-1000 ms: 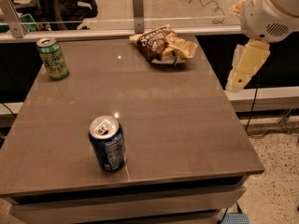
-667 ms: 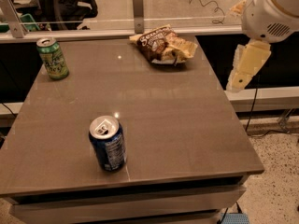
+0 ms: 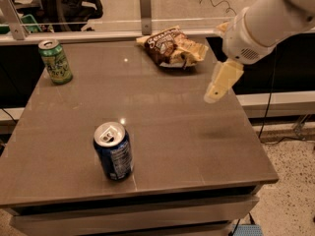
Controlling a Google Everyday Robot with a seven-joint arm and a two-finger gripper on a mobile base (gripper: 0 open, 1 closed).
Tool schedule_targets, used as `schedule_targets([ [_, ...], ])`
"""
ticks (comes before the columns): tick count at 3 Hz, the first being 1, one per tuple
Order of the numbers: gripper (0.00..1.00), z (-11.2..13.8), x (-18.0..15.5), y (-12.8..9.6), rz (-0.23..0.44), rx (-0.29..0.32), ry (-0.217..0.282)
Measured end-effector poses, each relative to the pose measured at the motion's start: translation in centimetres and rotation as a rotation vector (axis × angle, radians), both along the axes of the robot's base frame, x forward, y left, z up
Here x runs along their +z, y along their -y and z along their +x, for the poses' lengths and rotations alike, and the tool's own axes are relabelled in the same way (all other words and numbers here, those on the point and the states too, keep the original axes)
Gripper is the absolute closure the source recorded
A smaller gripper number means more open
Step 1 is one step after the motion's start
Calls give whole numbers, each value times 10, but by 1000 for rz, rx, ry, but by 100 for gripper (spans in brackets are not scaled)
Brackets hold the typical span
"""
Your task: Move brown chip bag near pepsi can
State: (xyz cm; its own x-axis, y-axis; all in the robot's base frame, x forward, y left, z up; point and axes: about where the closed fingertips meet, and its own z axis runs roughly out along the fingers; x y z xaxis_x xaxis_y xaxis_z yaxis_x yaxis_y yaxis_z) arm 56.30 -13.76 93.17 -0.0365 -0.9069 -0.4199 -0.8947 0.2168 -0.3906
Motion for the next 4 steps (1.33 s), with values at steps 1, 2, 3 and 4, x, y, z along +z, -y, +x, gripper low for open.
schedule_targets([
  [1,0,46,-25,-26,129,-25,50],
  [2,0,100,-38,-40,233,-75,92],
  [3,0,145,-43,-53,322,-130,107],
  [4,18,171,-47,-73,375,-144,110],
])
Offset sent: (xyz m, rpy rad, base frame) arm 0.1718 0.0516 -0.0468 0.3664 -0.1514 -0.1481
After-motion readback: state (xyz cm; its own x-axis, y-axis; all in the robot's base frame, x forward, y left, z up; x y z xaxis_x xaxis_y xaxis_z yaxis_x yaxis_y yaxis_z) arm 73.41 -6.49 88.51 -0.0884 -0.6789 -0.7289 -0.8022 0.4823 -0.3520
